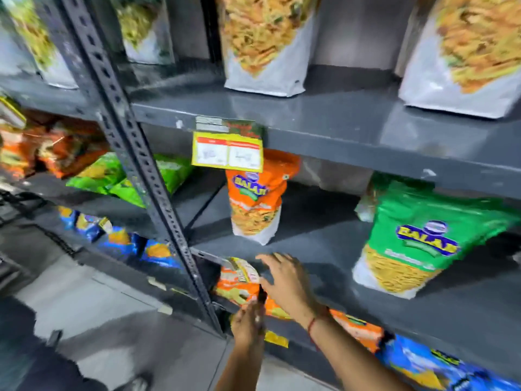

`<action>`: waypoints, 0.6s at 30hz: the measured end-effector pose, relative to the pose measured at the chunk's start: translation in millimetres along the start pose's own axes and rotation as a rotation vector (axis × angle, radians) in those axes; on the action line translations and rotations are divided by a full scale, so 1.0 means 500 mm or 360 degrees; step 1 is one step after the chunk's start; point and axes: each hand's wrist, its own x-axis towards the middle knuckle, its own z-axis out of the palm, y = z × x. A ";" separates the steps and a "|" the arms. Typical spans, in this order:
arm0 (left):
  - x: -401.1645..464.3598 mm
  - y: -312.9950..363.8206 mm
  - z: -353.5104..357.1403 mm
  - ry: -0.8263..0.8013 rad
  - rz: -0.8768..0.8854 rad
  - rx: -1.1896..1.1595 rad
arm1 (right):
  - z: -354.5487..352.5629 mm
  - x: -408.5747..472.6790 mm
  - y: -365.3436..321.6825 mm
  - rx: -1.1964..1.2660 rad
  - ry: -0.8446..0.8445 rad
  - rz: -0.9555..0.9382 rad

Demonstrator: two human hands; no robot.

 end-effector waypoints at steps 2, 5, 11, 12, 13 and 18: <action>0.024 0.031 -0.012 -0.0068 -0.0070 -0.0029 | 0.031 0.052 -0.025 -0.0045 -0.0141 -0.0027; 0.061 0.058 -0.025 -0.0276 -0.0185 -0.0068 | 0.062 0.101 -0.043 -0.0067 -0.0265 -0.0009; 0.119 0.095 -0.028 -0.0315 -0.0390 -0.0045 | 0.101 0.134 -0.062 -0.0055 -0.0360 0.0070; 0.122 0.097 -0.027 -0.0316 -0.0400 -0.0043 | 0.103 0.137 -0.065 -0.0041 -0.0356 0.0088; 0.129 0.097 -0.027 -0.0314 -0.0404 -0.0034 | 0.105 0.140 -0.067 -0.0031 -0.0348 0.0102; 0.150 0.105 -0.033 -0.0347 -0.0383 0.0075 | 0.112 0.146 -0.067 0.0009 -0.0328 0.0173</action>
